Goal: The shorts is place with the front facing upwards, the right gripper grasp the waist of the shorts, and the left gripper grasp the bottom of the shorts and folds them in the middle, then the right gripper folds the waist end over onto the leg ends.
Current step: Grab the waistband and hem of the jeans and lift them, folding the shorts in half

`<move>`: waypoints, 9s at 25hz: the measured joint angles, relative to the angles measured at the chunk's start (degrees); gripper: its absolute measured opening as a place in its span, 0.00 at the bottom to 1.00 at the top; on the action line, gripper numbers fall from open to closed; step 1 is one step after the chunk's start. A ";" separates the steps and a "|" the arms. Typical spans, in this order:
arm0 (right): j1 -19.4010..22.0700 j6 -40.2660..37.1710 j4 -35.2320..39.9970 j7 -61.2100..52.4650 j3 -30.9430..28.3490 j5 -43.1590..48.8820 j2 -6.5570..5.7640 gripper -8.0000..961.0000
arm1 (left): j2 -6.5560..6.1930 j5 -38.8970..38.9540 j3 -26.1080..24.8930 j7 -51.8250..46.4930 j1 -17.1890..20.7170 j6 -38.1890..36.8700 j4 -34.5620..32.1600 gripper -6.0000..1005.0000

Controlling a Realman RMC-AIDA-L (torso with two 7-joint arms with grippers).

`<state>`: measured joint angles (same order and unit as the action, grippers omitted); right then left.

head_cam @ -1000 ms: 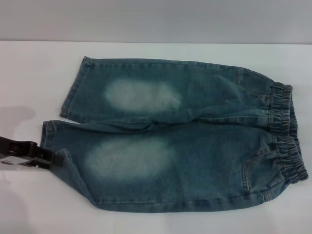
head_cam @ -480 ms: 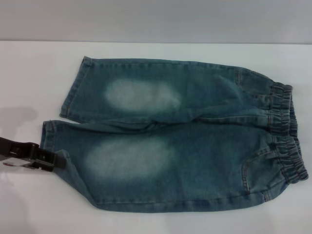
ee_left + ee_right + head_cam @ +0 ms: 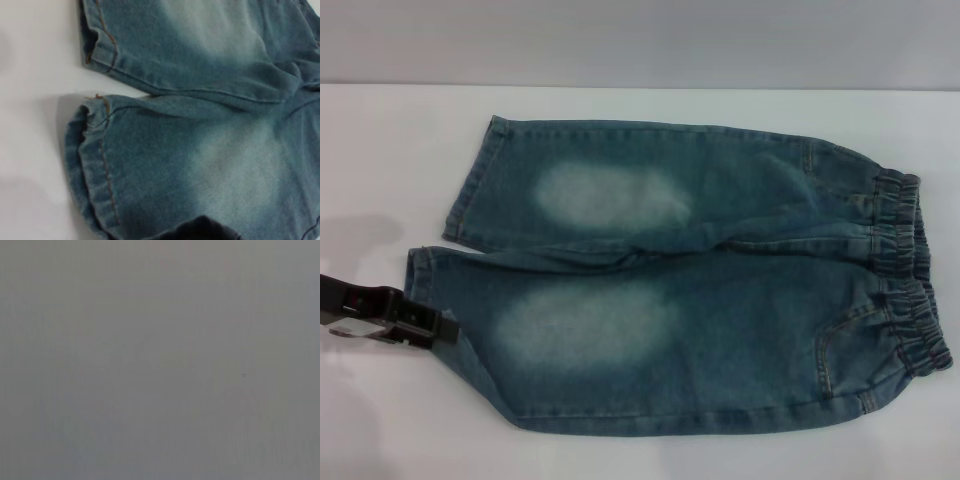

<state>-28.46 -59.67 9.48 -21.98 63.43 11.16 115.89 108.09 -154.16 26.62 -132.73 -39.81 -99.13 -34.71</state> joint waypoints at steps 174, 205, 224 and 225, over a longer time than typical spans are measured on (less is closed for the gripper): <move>-10.10 -37.94 39.16 -84.49 -13.76 139.51 -2.97 0.60 | 1.77 10.21 0.46 -4.73 -1.01 13.01 0.23 0.03; -5.49 -39.87 38.18 -77.82 -24.80 131.93 -3.92 0.01 | 1.32 11.19 -1.07 -5.90 -1.43 14.40 -1.41 0.03; 3.33 -40.88 31.77 -76.05 -47.23 117.04 -7.50 0.01 | 3.60 16.09 -0.79 -7.70 -5.44 26.63 -5.24 0.03; 3.06 -40.43 31.21 -76.08 -47.47 116.99 -7.48 0.01 | 3.81 16.11 -0.43 -7.67 -5.86 27.46 -5.31 0.03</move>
<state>-25.40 -100.10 40.69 -98.06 15.96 128.15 108.41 111.90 -138.04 26.18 -140.40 -45.67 -71.67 -40.02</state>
